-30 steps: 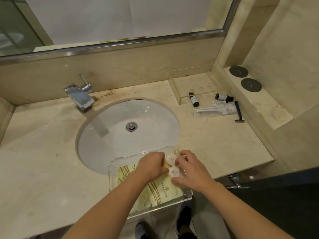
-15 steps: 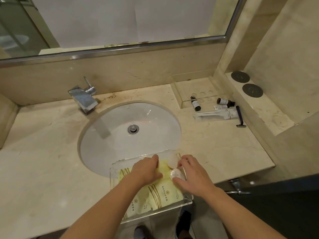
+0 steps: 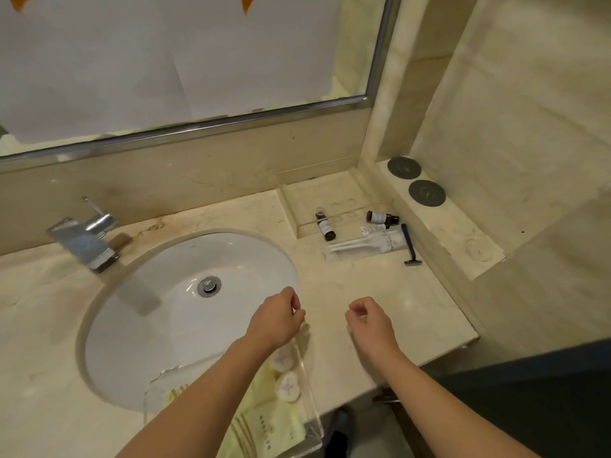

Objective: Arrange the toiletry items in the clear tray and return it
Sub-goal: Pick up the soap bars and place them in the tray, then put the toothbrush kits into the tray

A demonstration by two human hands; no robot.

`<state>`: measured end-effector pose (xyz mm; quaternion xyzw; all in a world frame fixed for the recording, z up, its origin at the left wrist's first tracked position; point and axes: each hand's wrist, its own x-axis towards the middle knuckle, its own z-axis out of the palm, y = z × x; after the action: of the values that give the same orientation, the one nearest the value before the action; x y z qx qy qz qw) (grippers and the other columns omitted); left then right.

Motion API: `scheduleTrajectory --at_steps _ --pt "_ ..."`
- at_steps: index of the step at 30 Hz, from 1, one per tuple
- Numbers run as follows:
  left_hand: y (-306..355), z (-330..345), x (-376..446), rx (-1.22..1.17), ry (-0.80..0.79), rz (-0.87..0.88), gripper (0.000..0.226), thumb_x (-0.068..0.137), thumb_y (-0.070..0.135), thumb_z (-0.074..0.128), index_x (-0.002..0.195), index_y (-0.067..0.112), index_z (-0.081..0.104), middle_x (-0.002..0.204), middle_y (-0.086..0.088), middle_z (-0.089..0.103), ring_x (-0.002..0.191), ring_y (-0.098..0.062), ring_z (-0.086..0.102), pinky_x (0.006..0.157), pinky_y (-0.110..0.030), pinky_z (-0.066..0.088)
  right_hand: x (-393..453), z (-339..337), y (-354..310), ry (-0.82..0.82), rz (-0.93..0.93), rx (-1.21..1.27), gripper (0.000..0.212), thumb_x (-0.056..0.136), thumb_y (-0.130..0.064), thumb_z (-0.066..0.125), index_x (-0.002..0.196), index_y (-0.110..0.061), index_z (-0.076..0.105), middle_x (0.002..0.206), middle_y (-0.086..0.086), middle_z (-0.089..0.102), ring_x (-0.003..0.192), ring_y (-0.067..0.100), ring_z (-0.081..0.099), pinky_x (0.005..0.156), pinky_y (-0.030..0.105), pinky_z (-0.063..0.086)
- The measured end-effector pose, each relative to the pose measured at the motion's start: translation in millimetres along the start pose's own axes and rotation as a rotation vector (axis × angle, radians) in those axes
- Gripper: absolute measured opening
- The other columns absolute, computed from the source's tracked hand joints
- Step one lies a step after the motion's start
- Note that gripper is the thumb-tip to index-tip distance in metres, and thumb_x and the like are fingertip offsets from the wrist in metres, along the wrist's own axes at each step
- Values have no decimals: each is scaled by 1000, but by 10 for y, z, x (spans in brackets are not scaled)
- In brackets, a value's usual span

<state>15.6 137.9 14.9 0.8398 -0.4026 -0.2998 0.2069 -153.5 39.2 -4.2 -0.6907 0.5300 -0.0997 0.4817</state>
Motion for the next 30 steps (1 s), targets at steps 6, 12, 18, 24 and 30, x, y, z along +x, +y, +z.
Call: scheduleTrajectory --at_steps 6,12,18,24,30 --pt "358 160 600 -56 89 -79 32 91 22 52 121 10 54 127 -10 50 100 -26 59 89 -34 47 540 -315 88 7 313 500 15 87 -16 57 102 -16 58 95 11 63 67 19 59 60 33 46" --pt "784 273 1234 -74 130 -76 43 93 18 50 135 7 46 142 -9 41 113 -28 57 89 -31 44 909 -560 150 -69 381 669 34 89 -16 59 121 -12 50 104 13 66 76 23 65 74 35 54" --pt "914 393 1555 11 85 -131 39 89 18 52 128 13 50 126 -10 49 102 -32 58 85 -40 50 1226 -655 156 -119 344 595 46 90 -17 58 132 -14 41 102 12 70 80 23 69 75 33 56" --pt "944 386 1595 215 -36 -144 14 87 22 56 100 20 61 110 -4 50 94 -27 57 72 -34 46 1421 -607 118 -102 337 596 33 92 -15 54 124 -10 47 98 15 70 79 26 72 75 34 58" --pt "1041 307 1576 162 -255 -96 29 74 24 72 65 25 44 79 2 53 75 -16 53 61 -26 40 1507 -537 94 -64 365 567 25 93 -28 59 109 -9 62 91 13 72 79 23 74 73 33 60"
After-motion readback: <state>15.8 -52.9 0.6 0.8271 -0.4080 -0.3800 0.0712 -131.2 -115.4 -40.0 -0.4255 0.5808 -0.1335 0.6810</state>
